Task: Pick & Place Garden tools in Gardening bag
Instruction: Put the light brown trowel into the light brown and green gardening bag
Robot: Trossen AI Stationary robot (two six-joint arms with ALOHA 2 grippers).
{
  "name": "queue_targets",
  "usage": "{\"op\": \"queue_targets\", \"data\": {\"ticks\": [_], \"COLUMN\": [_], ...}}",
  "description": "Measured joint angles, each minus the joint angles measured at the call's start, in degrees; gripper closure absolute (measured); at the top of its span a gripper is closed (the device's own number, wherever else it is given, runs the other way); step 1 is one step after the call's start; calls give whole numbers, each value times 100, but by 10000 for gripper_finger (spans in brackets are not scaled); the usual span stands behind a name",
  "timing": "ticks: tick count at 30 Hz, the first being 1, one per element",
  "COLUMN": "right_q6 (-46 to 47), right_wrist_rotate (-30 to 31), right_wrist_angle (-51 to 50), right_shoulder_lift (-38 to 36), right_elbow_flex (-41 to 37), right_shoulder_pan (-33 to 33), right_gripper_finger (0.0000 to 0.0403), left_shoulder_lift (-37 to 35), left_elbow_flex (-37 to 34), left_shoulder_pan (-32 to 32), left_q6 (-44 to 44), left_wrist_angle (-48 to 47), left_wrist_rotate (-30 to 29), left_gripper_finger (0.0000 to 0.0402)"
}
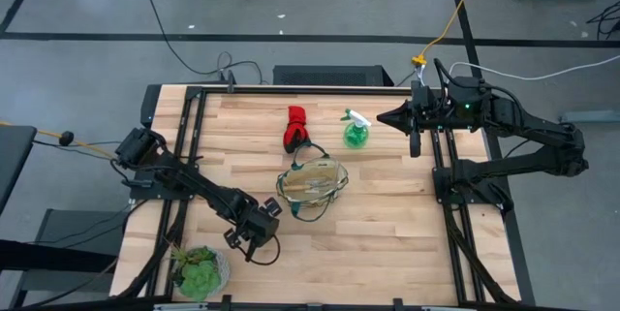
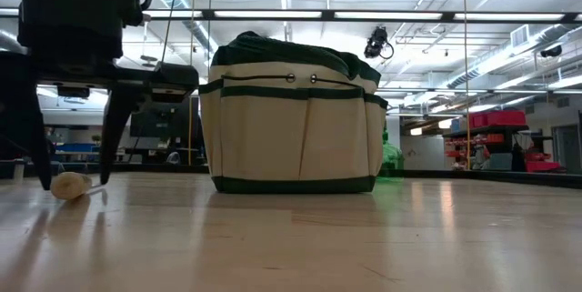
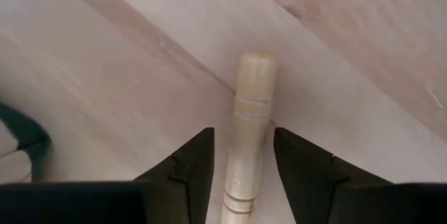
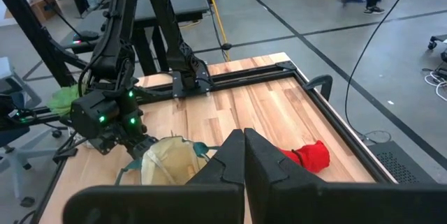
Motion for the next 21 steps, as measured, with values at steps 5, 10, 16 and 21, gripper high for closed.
{"op": "queue_targets", "data": {"ticks": [5,10,16,21], "right_q6": [-15,-15,-13,-12], "right_wrist_rotate": [0,0,0,0], "right_wrist_angle": [0,-2,-7,-35], "right_shoulder_lift": [0,0,0,0], "right_elbow_flex": [0,0,0,0], "right_shoulder_pan": [0,0,0,0], "right_gripper_finger": [401,401,401,401], "left_shoulder_lift": [11,13,15,15], "left_elbow_flex": [0,0,0,0], "left_shoulder_pan": [0,0,0,4], "left_q6": [0,-2,-2,-4], "left_wrist_angle": [-22,-59,-74,-81], "left_wrist_rotate": [-43,-9,-1,1], "left_gripper_finger": [246,246,246,246]}}
